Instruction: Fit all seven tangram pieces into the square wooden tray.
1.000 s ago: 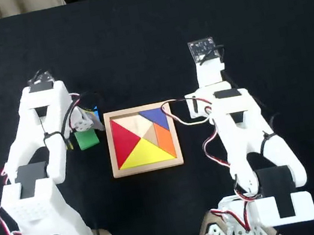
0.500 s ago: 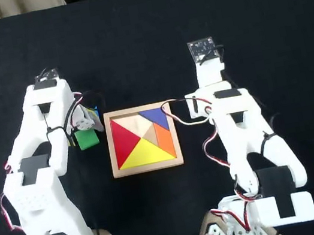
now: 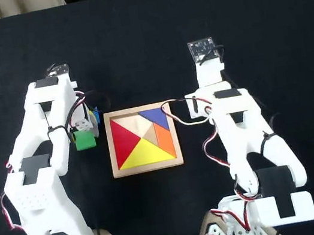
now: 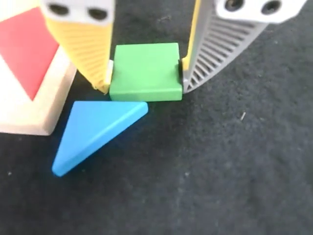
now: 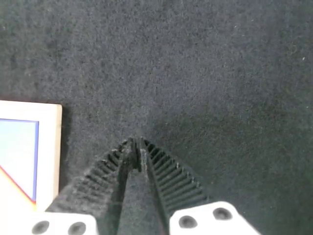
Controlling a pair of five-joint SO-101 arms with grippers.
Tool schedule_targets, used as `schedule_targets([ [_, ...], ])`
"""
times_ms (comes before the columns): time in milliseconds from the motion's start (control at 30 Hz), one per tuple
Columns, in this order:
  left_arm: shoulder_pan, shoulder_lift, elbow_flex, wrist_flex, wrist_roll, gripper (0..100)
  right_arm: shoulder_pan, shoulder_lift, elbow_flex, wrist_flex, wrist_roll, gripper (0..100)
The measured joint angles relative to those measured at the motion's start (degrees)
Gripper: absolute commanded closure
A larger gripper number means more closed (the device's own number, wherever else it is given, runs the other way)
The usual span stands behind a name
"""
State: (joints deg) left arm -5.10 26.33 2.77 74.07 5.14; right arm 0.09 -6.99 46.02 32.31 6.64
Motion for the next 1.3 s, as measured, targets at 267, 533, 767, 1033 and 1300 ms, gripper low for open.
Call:
schedule_targets([
  [267, 4.4, -4.0, -6.5, 13.8, -4.9, 90, 0.0, 0.0, 0.0, -0.7, 0.0, 98.6],
  [533, 16.9, -14.5, -7.7, 14.2, -18.2, 90, 0.7, 0.0, 0.0, -2.8, 0.1, 98.6],
  [767, 19.1, -8.7, -8.4, 3.1, -22.4, 90, 4.3, 0.0, 0.0, -4.7, 0.0, 98.6],
  [1033, 24.7, -0.8, -8.7, 0.4, -27.4, 90, 4.4, 1.8, 0.0, -8.1, 0.0, 98.6],
  [1300, 25.3, 1.0, -10.4, 0.3, -27.7, 90, 4.5, 1.8, 0.0, -8.4, 0.0, 98.6],
])
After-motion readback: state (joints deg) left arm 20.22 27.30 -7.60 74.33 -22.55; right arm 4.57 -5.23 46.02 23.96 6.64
